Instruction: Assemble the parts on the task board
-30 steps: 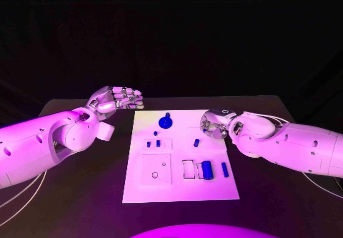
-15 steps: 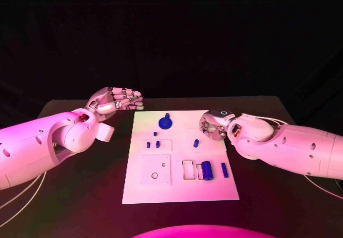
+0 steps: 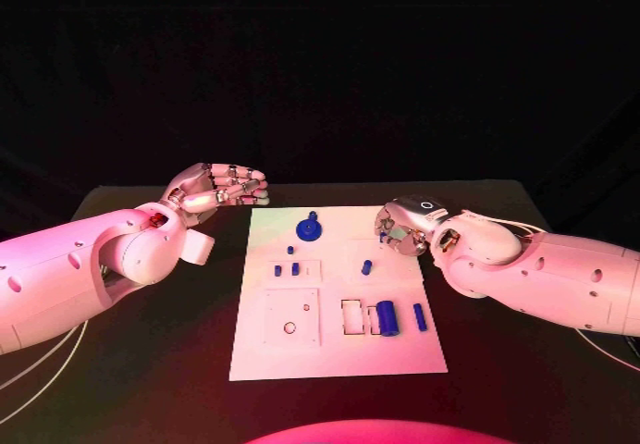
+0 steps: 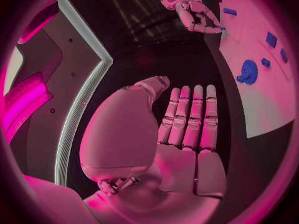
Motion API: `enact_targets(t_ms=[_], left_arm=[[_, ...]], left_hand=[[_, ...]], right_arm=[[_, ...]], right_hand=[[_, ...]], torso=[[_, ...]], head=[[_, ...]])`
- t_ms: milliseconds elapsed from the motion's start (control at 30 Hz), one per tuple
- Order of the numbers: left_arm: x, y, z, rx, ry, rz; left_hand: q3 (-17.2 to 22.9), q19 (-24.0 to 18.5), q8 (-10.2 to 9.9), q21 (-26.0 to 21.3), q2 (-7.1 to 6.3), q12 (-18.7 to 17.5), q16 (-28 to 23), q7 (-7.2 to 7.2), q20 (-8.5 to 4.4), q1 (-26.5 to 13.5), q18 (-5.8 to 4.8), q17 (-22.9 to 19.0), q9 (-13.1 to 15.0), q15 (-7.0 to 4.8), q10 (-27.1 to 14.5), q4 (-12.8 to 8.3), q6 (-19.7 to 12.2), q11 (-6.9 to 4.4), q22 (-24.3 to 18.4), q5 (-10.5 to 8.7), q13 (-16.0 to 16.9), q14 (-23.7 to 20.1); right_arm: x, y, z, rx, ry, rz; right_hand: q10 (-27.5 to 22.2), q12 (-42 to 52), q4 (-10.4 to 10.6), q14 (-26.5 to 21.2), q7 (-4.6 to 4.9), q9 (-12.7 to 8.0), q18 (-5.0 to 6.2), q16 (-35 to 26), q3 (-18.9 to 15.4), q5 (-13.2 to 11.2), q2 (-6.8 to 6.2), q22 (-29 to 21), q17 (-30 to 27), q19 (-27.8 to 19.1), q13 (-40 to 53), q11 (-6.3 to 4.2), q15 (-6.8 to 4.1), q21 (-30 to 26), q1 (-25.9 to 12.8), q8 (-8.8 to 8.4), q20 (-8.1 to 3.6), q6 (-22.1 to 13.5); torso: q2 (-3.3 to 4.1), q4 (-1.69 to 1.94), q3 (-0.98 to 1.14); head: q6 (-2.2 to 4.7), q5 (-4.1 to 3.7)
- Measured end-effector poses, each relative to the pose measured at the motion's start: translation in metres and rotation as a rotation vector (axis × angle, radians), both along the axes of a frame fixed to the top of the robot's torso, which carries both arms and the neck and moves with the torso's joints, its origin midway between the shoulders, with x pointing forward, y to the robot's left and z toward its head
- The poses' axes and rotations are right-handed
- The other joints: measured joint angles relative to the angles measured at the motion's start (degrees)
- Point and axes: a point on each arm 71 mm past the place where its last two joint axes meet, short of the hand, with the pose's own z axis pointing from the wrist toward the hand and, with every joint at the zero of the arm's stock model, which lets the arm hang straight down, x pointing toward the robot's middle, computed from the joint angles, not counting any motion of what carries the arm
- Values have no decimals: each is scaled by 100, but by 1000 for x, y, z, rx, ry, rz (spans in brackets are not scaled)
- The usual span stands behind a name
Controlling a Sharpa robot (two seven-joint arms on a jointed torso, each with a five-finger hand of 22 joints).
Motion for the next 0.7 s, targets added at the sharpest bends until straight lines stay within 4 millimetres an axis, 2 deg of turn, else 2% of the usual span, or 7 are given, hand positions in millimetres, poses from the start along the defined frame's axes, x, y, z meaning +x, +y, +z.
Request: enact_targets(t_ms=[400,533,700], left_arm=[[0,-1,-1,-7,4,4],[0,-1,-1,-9,6,4],[-1,-3,-2,-14,9,6]], left_hand=[[0,0,0,0,0,0,-22,0,0,0,0,0,0,0,0,0,0,0,-5,0,0,0],[0,0,0,0,0,0,-22,0,0,0,0,0,0,0,0,0,0,0,-4,0,0,0],[0,20,0,0,0,0,-22,0,-20,0,0,0,-5,0,0,0,0,0,-15,0,0,0]], right_arm=[[-12,0,18,104,-22,23],[-22,12,23,144,-17,60],[-40,36,25,197,1,131]], right_hand=[[1,-1,0,0,0,-7,0,0,-1,-19,-15,-1,0,0,5,-1,0,0,-14,5,0,-1],[1,-1,-14,0,0,-11,0,0,14,-22,-16,-1,0,0,5,-1,0,0,-14,5,0,-1],[1,-2,-15,0,0,-9,0,0,15,-32,-38,-1,-4,0,4,-1,0,0,-36,5,1,-1]], torso=[[1,-1,-1],[5,0,0],[9,-1,5]], head=[[19,10],[13,58],[-5,125]])
